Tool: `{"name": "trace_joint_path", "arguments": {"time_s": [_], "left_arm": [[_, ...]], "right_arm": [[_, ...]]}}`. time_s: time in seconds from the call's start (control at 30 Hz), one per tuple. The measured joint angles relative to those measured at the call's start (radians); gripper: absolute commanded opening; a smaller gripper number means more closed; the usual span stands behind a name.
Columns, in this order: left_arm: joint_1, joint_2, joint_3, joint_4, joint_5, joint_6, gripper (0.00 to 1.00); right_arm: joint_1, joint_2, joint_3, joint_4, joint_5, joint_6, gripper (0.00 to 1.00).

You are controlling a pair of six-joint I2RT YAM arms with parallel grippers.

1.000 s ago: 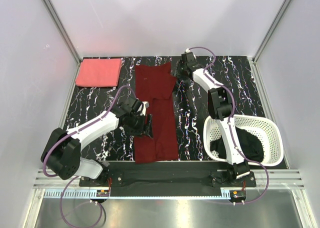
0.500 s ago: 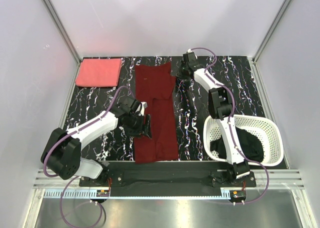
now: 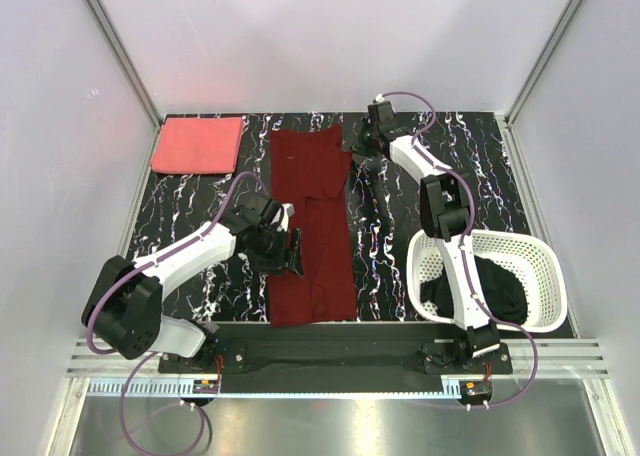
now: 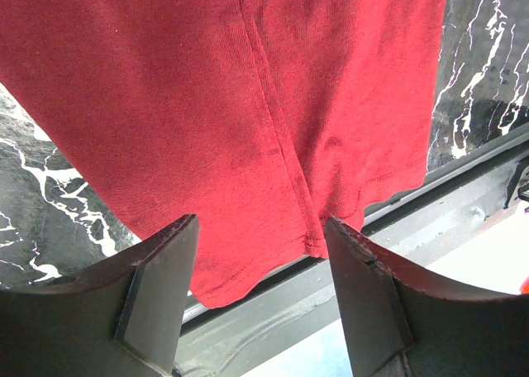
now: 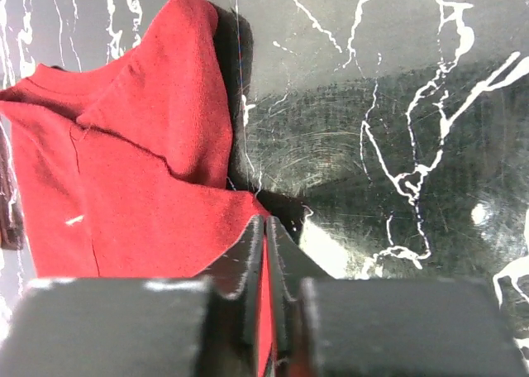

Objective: Fold and stack the t-shirts
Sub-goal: Fold the tshirt

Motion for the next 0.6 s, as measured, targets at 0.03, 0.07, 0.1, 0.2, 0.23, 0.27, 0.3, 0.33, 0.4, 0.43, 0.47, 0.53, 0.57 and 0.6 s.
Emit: {"name": "trace_joint_path", "arguments": {"time_s": [0.03, 0.07, 0.1, 0.2, 0.23, 0.27, 0.3, 0.33, 0.4, 0.43, 0.47, 0.53, 0.57, 0.6], "left_arm": [[0.0, 0.0, 0.0, 0.0, 0.0, 0.0, 0.68], [0.0, 0.0, -0.001, 0.001, 0.0, 0.0, 0.67], [0.0, 0.0, -0.001, 0.002, 0.001, 0.0, 0.67], [0.0, 0.0, -0.004, 0.002, 0.004, -0.001, 0.68], [0.0, 0.0, -0.004, 0.002, 0.005, -0.001, 0.67], [0.0, 0.0, -0.004, 0.003, 0.006, -0.001, 0.67], [0.0, 0.0, -0.004, 0.003, 0.006, -0.002, 0.68], [0.0, 0.0, -0.004, 0.003, 0.007, -0.003, 0.67], [0.0, 0.0, -0.004, 0.003, 0.007, -0.005, 0.68], [0.0, 0.0, -0.004, 0.003, 0.008, -0.006, 0.68], [0.0, 0.0, -0.004, 0.003, 0.008, -0.008, 0.67], [0.001, 0.0, -0.004, 0.005, 0.008, -0.011, 0.68], [0.001, 0.0, -0.004, 0.006, 0.008, -0.012, 0.68], [0.001, 0.0, -0.004, 0.008, 0.008, -0.014, 0.68]], "right_arm": [[0.0, -0.001, 0.0, -0.002, 0.001, 0.002, 0.23], [0.0, -0.002, 0.003, -0.008, 0.002, -0.003, 0.24], [0.0, -0.002, 0.006, -0.014, 0.003, -0.007, 0.25], [0.0, -0.001, 0.022, -0.057, 0.004, -0.011, 0.38], [0.0, -0.001, 0.029, -0.067, 0.004, -0.013, 0.4], [0.0, -0.001, 0.034, -0.072, 0.004, -0.015, 0.4], [0.0, -0.001, 0.038, -0.075, 0.004, -0.017, 0.4], [0.0, -0.001, 0.042, -0.077, 0.004, -0.017, 0.4], [0.0, 0.006, 0.056, -0.085, 0.005, -0.018, 0.4], [0.0, 0.016, 0.074, -0.093, 0.004, -0.019, 0.39], [0.0, 0.025, 0.085, -0.097, 0.004, -0.019, 0.39], [0.0, 0.048, 0.114, -0.107, 0.003, -0.019, 0.38], [0.0, 0.06, 0.121, -0.11, 0.004, -0.019, 0.38], [0.0, 0.071, 0.127, -0.116, 0.004, -0.018, 0.37]]}}
